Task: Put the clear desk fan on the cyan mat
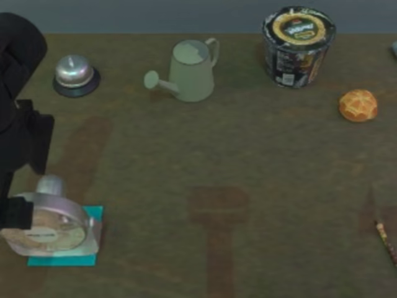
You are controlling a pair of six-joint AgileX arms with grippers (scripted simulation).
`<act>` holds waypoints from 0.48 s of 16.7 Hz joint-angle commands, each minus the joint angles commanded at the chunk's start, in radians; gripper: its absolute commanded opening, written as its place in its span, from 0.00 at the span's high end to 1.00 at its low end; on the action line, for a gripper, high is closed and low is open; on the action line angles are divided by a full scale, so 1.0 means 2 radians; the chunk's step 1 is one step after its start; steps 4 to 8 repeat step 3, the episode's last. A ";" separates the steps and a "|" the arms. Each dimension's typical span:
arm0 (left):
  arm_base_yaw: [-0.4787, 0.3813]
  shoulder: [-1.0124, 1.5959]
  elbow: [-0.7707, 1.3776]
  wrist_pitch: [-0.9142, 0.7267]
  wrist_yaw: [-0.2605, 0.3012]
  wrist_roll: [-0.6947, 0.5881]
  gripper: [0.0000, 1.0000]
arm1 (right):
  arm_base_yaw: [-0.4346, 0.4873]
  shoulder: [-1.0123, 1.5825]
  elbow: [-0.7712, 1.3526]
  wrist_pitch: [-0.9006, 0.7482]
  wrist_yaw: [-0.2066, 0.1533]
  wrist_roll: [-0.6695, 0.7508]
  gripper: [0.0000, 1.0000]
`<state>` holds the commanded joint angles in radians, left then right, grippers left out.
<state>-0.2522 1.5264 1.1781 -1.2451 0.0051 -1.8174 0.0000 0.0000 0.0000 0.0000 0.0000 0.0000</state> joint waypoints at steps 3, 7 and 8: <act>0.000 0.000 0.000 0.000 0.000 0.000 0.00 | 0.000 0.000 0.000 0.000 0.000 0.000 0.00; 0.000 0.000 0.000 0.000 0.000 0.000 0.00 | 0.000 0.000 0.000 0.000 0.000 0.000 0.00; 0.000 0.000 0.000 0.000 0.000 0.000 0.00 | 0.000 0.000 0.000 0.000 0.000 0.000 0.00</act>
